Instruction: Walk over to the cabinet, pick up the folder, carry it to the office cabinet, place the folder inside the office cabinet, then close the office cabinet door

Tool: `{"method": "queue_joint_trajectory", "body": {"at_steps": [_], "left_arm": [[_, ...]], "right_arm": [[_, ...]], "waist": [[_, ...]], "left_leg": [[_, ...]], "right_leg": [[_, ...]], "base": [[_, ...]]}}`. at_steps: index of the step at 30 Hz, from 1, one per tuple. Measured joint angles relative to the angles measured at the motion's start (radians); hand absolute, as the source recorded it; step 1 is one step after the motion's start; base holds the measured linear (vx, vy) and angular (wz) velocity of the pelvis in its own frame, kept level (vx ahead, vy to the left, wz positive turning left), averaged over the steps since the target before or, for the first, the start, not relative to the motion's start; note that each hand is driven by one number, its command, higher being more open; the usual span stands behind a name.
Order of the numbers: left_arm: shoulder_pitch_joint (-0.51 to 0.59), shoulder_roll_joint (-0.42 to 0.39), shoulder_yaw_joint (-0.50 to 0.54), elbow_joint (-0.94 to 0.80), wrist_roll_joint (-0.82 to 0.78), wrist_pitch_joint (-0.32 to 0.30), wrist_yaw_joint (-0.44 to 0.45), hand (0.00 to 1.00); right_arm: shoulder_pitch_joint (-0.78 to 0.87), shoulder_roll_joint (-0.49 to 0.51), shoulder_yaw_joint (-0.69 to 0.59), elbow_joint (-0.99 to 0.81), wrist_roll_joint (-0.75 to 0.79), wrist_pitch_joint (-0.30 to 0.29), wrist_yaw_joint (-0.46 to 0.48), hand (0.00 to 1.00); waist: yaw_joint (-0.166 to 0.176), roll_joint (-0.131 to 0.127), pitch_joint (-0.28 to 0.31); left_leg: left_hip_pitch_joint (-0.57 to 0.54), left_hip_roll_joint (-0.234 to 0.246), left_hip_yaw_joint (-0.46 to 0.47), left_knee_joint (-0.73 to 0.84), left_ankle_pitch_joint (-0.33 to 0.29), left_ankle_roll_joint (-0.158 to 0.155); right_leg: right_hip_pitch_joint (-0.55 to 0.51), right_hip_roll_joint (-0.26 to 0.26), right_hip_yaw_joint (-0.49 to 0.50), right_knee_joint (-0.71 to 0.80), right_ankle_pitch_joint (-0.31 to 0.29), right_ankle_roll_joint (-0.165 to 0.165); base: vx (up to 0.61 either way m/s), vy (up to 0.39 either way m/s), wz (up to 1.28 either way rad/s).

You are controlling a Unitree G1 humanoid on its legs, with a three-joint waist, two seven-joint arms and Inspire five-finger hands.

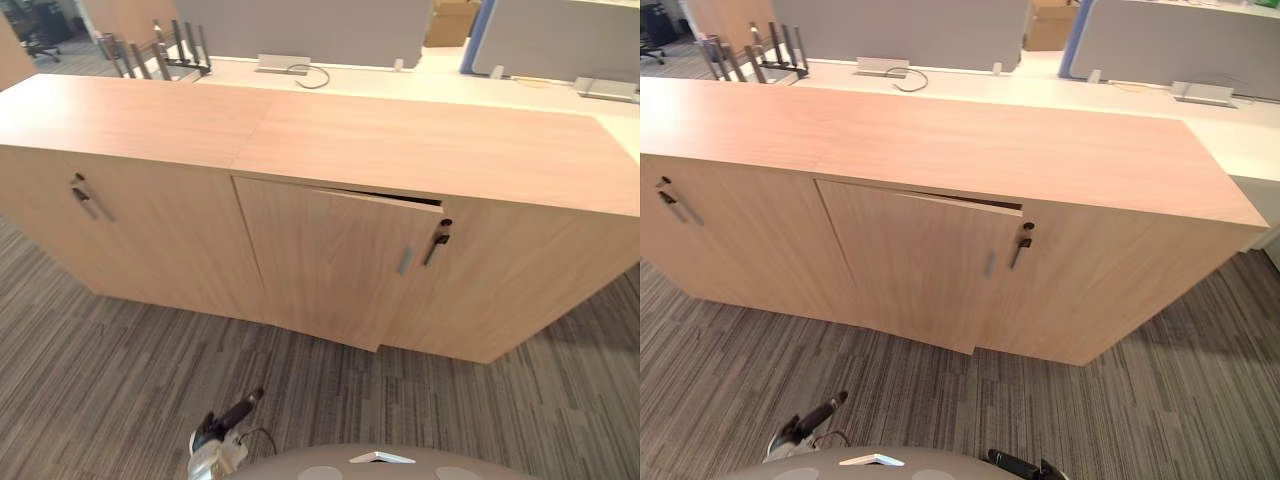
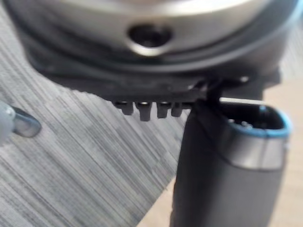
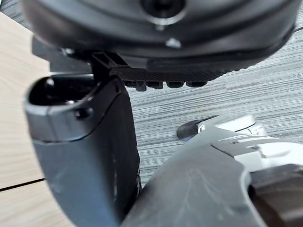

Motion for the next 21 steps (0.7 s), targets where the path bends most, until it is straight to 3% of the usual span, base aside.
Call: {"method": "queue_joint_trajectory", "body": {"at_steps": [10, 21], "left_arm": [[0.010, 0.018, -0.132, 0.078, 0.031, 0.000, -0.092, 1.00], [0.049, 0.048, -0.099, 0.133, 0.134, -0.002, -0.094, 1.00]], "right_arm": [[-0.001, -0.002, -0.014, 0.023, 0.088, -0.002, -0.020, 1.00], [0.004, 0.009, -0.073, 0.051, 0.208, -0.015, -0.030, 1.00]], "waist": [[0.000, 0.000, -0.005], [0.000, -0.002, -0.007]], "left_leg": [[0.037, -0.001, -0.001, -0.036, 0.000, 0.000], [0.051, -0.005, -0.006, -0.056, 0.000, 0.000]], "right_leg": [[-0.004, 0.007, 0.023, -0.003, 0.006, 0.003], [-0.009, 0.007, 0.022, -0.005, 0.022, 0.022]], "base": [[0.03, -0.026, -0.15], [-0.03, -0.033, -0.05]]}}
